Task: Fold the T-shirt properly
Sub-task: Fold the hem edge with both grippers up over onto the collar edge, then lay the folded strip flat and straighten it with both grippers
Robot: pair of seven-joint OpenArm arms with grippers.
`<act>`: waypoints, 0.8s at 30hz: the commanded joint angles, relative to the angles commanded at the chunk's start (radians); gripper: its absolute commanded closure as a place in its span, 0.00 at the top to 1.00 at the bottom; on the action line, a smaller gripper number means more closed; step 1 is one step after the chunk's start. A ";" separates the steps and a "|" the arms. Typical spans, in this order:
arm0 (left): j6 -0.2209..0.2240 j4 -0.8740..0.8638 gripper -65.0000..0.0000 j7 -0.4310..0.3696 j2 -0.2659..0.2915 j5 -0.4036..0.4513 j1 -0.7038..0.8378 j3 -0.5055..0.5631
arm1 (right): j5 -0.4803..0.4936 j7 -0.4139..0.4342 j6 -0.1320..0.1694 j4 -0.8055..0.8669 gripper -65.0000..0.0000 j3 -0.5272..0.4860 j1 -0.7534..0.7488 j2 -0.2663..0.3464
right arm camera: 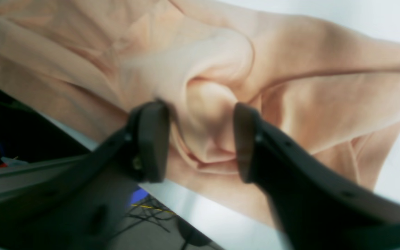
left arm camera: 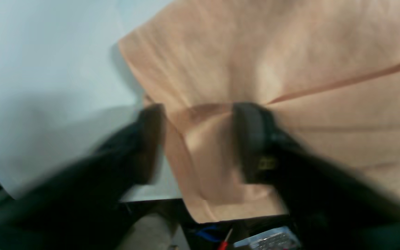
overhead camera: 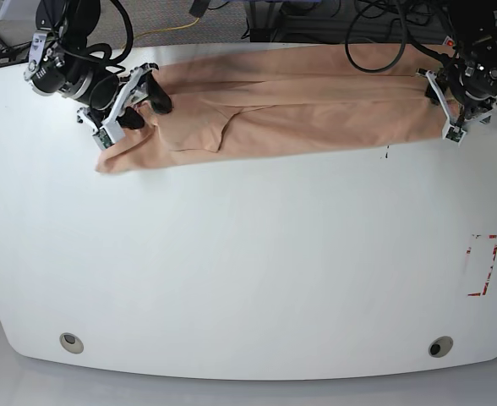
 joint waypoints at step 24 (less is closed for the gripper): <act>0.000 -0.098 0.49 -0.006 0.038 0.002 0.031 -0.015 | -0.035 -0.032 0.002 -0.095 0.53 0.043 0.201 -0.063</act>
